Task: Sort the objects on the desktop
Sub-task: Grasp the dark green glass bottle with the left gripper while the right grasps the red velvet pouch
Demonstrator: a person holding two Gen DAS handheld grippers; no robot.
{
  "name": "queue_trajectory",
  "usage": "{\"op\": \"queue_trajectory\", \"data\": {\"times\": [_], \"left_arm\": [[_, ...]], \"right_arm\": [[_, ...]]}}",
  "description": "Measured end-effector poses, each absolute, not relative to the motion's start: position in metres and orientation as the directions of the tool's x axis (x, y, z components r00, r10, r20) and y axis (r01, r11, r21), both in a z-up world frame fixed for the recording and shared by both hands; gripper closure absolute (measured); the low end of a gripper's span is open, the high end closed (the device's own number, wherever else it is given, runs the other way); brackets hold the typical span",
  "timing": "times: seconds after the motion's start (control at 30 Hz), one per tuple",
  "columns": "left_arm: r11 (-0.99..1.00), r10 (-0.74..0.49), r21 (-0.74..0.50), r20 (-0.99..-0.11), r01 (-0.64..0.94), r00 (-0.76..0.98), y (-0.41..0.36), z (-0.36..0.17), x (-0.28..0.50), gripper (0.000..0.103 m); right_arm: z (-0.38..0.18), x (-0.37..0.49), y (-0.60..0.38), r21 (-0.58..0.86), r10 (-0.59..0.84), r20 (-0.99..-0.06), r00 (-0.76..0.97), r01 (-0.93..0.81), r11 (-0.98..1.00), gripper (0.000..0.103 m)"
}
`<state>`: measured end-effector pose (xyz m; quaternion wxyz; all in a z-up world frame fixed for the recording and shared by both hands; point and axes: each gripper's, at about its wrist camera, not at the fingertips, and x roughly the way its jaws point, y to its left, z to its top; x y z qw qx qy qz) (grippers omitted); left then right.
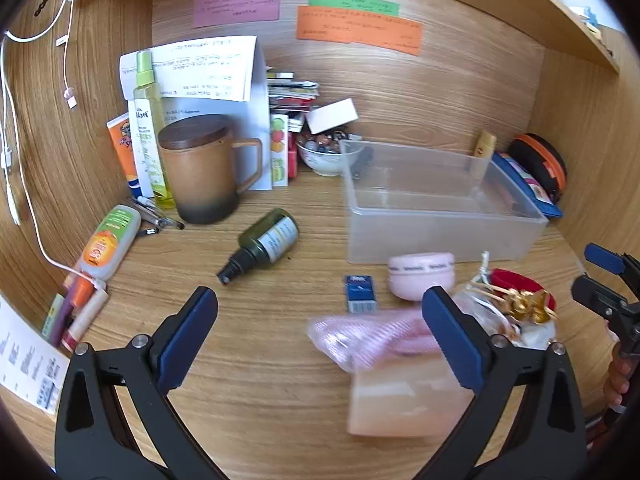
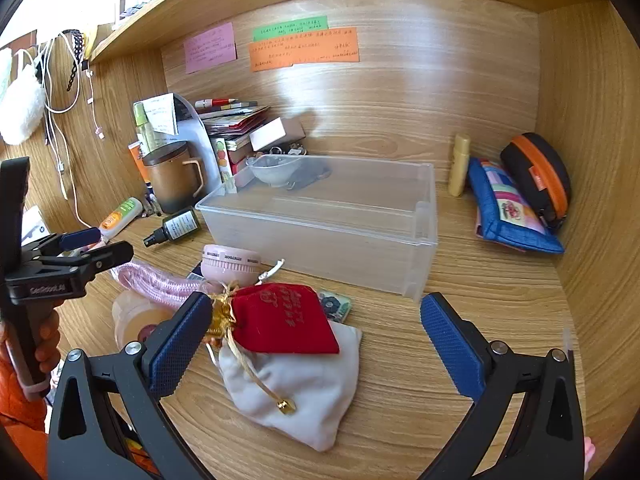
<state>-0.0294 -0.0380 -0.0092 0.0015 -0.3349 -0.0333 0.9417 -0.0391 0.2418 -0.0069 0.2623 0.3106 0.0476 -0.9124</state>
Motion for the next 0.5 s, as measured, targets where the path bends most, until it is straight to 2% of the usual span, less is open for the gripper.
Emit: {"op": "queue_trajectory", "data": {"times": [0.3, 0.5], "left_arm": [[-0.998, -0.018, -0.027, -0.672, 0.048, -0.740, -0.065, -0.014, -0.064, 0.000], [-0.999, -0.028, 0.005, -0.735, 0.036, -0.677, -0.084, -0.031, -0.096, 0.000]], "right_arm": [[-0.010, -0.052, 0.228, 0.069, -0.448, -0.623, -0.642, 0.525, -0.848, 0.000], [-0.014, -0.058, 0.225, 0.069, -0.447, -0.646, -0.619, 0.535, -0.842, 0.000]]}}
